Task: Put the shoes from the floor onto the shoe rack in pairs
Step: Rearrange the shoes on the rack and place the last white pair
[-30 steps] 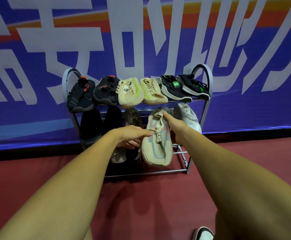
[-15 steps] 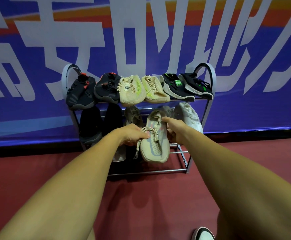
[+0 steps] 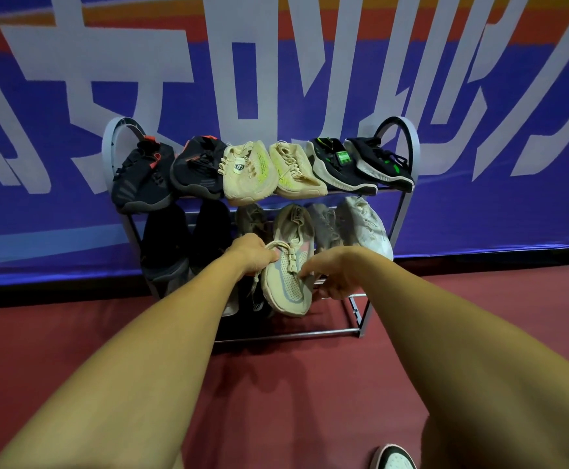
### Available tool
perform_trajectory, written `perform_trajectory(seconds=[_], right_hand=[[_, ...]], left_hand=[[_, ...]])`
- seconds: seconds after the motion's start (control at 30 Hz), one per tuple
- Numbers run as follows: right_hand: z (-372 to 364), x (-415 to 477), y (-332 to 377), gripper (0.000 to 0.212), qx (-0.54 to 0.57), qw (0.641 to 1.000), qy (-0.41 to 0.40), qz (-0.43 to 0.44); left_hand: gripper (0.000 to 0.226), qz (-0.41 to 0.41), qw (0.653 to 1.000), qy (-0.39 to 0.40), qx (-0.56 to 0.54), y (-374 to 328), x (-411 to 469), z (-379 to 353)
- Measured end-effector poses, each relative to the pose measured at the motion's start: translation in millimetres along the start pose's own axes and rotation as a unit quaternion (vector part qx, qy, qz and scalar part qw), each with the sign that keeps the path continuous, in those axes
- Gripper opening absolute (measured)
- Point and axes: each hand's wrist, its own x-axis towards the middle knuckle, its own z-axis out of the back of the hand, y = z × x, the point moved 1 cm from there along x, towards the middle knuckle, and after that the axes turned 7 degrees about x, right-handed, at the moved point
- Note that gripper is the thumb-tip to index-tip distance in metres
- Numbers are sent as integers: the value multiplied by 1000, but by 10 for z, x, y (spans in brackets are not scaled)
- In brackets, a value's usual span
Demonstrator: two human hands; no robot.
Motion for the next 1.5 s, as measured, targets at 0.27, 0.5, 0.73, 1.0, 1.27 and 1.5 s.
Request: perform_trajectory(seconds=[0.27, 0.5, 0.73, 1.0, 1.27, 1.5], right_hand=[[49, 71, 18, 31, -43, 994, -65, 80], [150, 139, 138, 13, -21, 955, -251, 157], [198, 256, 202, 31, -57, 927, -322, 182], [83, 364, 317, 32, -65, 922, -327, 198], [-7, 363, 416, 34, -53, 936, -276, 212], [88, 258, 237, 23, -63, 939, -296, 162]], left_hand=[[56, -31, 997, -13, 67, -27, -4, 92], [67, -35, 997, -35, 52, -166, 33, 31], [41, -64, 996, -13, 67, -59, 185, -6], [49, -14, 988, -56, 143, -111, 275, -24], [80, -74, 992, 10, 101, -177, 252, -63], [91, -99, 993, -2, 68, -157, 174, -73]])
